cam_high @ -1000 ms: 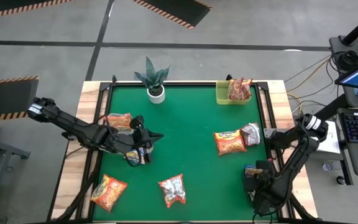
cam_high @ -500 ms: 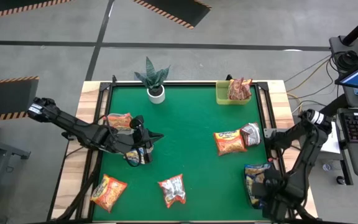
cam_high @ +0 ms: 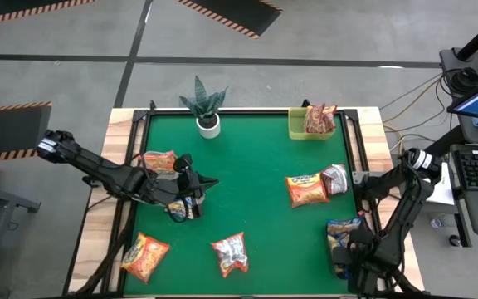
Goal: Sort Maruchan noodles
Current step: Put the blue noodle pack into the black bin
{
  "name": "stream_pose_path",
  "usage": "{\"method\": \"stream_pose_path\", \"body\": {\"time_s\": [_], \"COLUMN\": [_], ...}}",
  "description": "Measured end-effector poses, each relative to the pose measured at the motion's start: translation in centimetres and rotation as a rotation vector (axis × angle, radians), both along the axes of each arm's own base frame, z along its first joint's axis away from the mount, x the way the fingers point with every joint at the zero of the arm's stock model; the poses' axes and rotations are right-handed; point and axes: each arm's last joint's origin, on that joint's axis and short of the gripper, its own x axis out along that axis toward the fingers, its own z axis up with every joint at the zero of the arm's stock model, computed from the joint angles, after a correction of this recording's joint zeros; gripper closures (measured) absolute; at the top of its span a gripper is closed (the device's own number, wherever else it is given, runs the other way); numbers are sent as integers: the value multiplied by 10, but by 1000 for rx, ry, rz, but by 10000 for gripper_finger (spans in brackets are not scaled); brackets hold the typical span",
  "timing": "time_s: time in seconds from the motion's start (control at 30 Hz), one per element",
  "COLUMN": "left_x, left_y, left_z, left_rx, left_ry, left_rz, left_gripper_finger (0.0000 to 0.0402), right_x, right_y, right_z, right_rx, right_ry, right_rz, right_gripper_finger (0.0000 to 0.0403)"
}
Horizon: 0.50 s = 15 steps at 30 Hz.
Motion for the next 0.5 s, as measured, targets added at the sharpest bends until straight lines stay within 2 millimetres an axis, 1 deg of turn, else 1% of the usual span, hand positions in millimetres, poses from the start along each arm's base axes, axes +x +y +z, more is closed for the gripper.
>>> {"method": "stream_pose_path", "body": {"time_s": [0.13, 0.23, 0.33, 0.43, 0.5], "left_x": [0, 0, 0, 0, 0], "left_y": [0, 0, 0, 0, -1], "left_z": [0, 0, 0, 0, 0], "left_rx": [0, -2, -3, -3, -3], "left_ry": [0, -1, -1, -1, -1], "left_rz": [0, 1, 1, 0, -1], "left_gripper_finger": [402, 402, 402, 402, 402], "right_x": [-1, -2, -4, -6, -6], "right_y": [-1, -2, -7, -14, -17], "right_z": [4, 17, 28, 28, 24], "right_rx": [6, 0, -49, -136, -163], "right_ry": [23, 29, 51, 36, 14], "right_rz": [-1, -20, -45, -56, -46], "right_gripper_finger": [385, 385, 385, 385, 385]}}
